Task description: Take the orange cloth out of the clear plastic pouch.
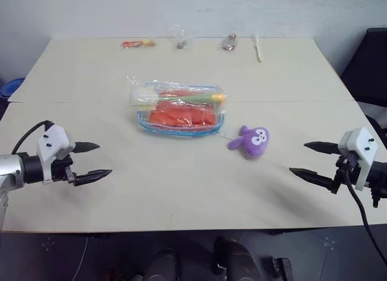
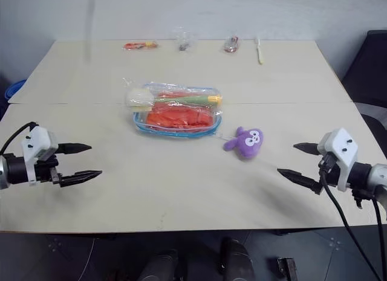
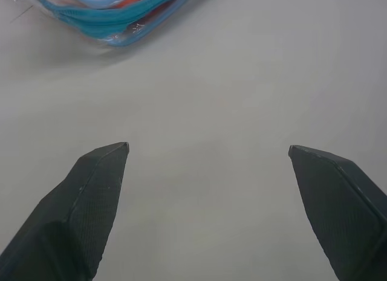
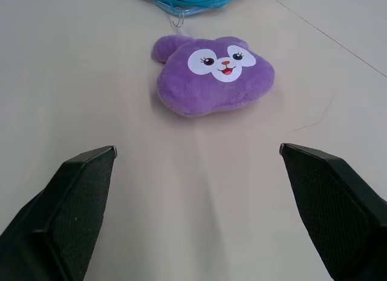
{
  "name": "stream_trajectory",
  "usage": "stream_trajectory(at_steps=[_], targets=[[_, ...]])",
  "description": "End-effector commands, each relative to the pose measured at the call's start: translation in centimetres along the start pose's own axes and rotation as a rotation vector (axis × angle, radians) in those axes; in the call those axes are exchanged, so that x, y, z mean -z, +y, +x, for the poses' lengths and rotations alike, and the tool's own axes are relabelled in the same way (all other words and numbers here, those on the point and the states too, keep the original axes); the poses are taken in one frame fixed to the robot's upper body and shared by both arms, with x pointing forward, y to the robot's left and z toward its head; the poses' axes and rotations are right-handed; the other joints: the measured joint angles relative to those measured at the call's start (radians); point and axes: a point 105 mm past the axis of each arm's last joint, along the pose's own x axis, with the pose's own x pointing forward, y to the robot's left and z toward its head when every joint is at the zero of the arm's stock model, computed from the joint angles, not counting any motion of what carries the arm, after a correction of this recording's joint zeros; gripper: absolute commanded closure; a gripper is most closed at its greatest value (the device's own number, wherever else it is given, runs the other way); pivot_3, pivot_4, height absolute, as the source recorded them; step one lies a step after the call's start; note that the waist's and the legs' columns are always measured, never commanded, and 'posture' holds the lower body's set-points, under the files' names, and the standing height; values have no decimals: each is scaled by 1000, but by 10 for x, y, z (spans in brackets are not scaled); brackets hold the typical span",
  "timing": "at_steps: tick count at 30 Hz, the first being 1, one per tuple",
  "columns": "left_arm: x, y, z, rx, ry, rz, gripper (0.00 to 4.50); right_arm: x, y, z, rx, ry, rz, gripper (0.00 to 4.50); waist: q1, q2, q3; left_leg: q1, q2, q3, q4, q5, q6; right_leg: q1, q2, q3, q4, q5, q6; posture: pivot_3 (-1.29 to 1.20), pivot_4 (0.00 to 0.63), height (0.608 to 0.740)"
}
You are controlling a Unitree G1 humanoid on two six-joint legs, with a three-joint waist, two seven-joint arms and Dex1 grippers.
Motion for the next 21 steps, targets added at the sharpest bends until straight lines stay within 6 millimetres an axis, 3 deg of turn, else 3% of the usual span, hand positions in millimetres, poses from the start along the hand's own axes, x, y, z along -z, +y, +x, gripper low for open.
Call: stream_trajectory(at_steps=[1, 14, 17, 21], targets=[[-12, -2, 2, 5, -38, 36, 11, -11, 1, -1, 1, -45, -6, 0, 0, 0, 0, 0, 0, 0, 0, 0, 0, 0, 0, 0, 0, 0, 0, 0, 150, 740], [-25, -1, 8, 38, -66, 74, 11, -15, 12, 4, -4, -66, 6, 0, 2, 0, 0, 0, 0, 0, 1, 0, 0, 0, 0, -2, 0, 0, 0, 0, 150, 740], [-39, 5, 23, 51, -89, 127, 11, -22, 19, 8, -9, -71, -32, 0, 4, 0, 0, 0, -1, -1, 1, 0, 0, 0, 0, -2, 1, 0, 0, 0, 150, 740], [-72, 20, 55, 96, -146, 213, 11, -43, 37, 20, -55, -130, -53, 0, 7, -1, 0, -1, -5, 0, 4, 0, 0, 1, 1, -3, 3, 0, 1, 0, 150, 740]])
